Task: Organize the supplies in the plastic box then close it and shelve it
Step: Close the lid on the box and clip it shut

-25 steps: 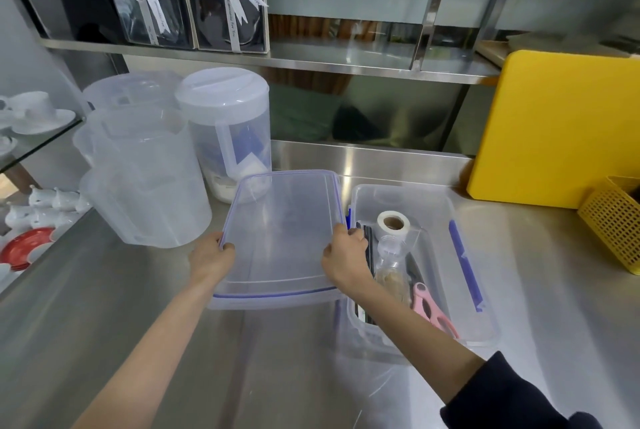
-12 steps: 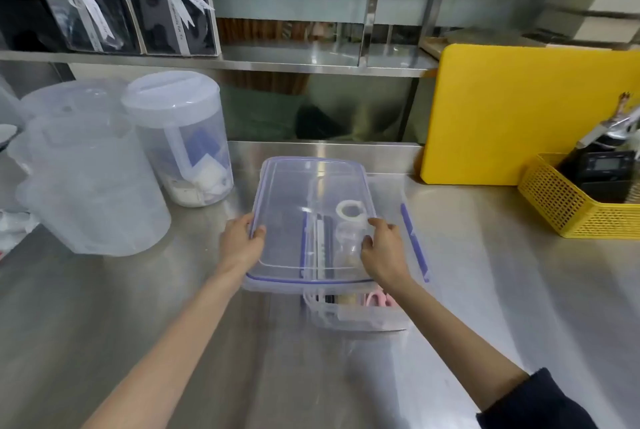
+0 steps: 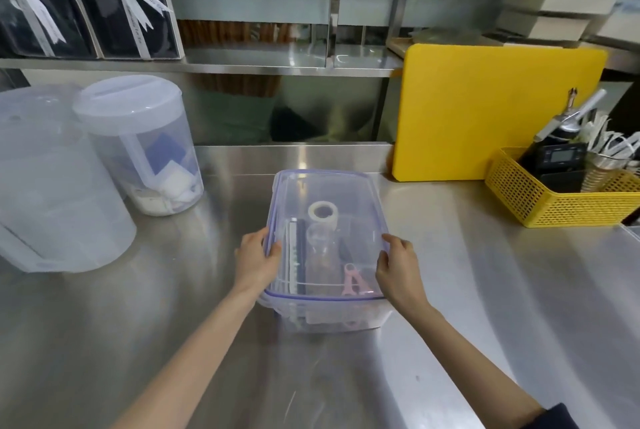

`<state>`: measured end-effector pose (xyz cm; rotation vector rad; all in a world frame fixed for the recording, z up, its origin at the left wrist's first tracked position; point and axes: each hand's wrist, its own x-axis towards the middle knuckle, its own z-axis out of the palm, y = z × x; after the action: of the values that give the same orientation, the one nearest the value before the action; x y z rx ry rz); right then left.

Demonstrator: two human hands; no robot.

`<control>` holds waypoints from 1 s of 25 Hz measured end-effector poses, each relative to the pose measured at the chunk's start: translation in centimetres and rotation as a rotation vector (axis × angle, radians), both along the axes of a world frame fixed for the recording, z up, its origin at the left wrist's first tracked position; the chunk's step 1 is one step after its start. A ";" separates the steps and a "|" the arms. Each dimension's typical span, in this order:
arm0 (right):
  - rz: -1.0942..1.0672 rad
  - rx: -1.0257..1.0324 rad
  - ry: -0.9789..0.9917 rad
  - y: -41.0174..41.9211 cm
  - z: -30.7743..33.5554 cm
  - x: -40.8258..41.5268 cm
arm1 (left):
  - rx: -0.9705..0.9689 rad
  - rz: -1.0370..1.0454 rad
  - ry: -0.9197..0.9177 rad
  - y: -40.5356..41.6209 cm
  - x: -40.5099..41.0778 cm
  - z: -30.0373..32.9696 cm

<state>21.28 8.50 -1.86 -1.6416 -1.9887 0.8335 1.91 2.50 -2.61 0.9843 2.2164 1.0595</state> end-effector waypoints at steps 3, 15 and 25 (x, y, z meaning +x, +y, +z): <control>-0.005 -0.011 0.011 0.4 -0.4 0.1 | -0.006 -0.003 -0.009 0.0 0.4 -0.4; -0.059 -0.042 0.061 0.8 -0.9 0.5 | -0.035 -0.014 -0.080 -0.4 0.7 -1.9; -0.102 -0.083 0.130 1.4 -1.0 1.4 | 0.034 0.016 -0.185 -0.1 0.8 -2.6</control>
<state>22.64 9.86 -2.87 -1.6746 -1.7890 0.9697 2.70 2.43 -5.24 0.8476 2.0661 1.1502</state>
